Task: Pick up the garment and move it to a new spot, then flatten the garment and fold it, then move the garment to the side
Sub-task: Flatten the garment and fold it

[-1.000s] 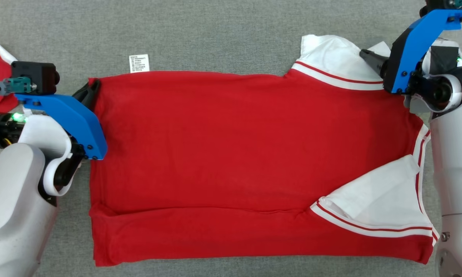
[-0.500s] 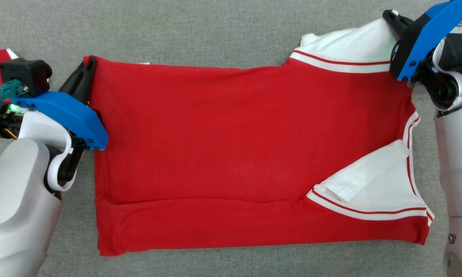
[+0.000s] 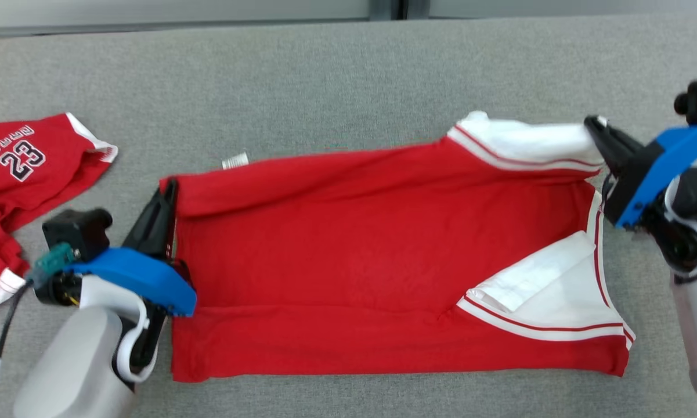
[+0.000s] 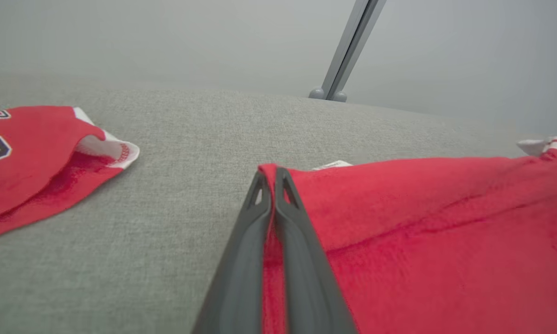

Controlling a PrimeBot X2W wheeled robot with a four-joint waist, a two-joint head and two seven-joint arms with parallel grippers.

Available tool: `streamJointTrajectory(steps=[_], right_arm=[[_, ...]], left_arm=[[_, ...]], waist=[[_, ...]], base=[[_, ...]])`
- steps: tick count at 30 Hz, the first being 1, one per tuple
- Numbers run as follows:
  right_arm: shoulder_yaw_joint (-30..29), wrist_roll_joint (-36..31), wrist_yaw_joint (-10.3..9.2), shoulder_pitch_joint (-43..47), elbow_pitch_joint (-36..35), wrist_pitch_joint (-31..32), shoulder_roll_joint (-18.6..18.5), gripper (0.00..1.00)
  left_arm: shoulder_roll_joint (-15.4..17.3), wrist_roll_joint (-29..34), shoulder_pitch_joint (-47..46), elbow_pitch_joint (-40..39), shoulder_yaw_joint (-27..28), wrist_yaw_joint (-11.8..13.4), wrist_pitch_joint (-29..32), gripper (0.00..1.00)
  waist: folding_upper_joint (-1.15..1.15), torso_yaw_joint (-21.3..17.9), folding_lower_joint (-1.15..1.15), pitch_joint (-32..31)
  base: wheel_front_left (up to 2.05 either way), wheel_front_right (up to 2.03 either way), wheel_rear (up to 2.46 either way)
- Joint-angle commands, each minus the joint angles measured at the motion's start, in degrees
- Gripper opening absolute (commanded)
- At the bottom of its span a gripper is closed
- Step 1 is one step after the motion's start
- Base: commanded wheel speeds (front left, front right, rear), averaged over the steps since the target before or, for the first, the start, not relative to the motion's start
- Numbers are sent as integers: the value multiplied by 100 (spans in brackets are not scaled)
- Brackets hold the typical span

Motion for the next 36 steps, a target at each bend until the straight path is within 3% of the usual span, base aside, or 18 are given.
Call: streamJointTrajectory(steps=[1, 6, 21, 22, 23, 24, 26, 36], right_arm=[[-11, 134, 1, 402, -217, -43, -81, 0], [-197, 336, 1, 1210, -719, 140, -105, 0], [-663, 264, 1, 2759, -1851, 726, 474, 0], [-664, 253, 2, 2827, -1909, 761, 498, 9], [-664, 253, 2, 2827, -1909, 761, 498, 9], [-690, 247, 2, 2880, -1960, 787, 523, 100], [-708, 210, 1, 3042, -2029, 881, 535, 100], [-1163, -115, 2, 3660, -2670, 529, 769, 100]], left_arm=[[-10, -30, 215, -10, -9, -5, -141, 0], [25, -47, 606, 7, -71, -27, -311, 0], [8, 214, 833, 430, -220, 100, -624, 0], [-11, 204, 848, 457, -216, 109, -620, 15], [-11, 204, 848, 457, -216, 109, -620, 15], [-21, 205, 852, 476, -206, 122, -638, 49], [-54, 200, 907, 500, -179, 166, -673, 100], [-294, 228, 1217, 191, 275, 400, -802, 100]], waist=[[0, -20, 0, -172], [0, -3, 0, -420], [0, -108, 0, -551], [0, -115, 0, -561], [0, -115, 0, -561], [0, -120, 0, -574], [0, -119, 0, -613], [0, -7, 0, -940]], base=[[0, 0, 0], [0, 0, 0], [0, 0, 0], [0, 0, 0], [0, 0, 0], [0, 0, 0], [0, 0, 0], [0, 0, 0]])
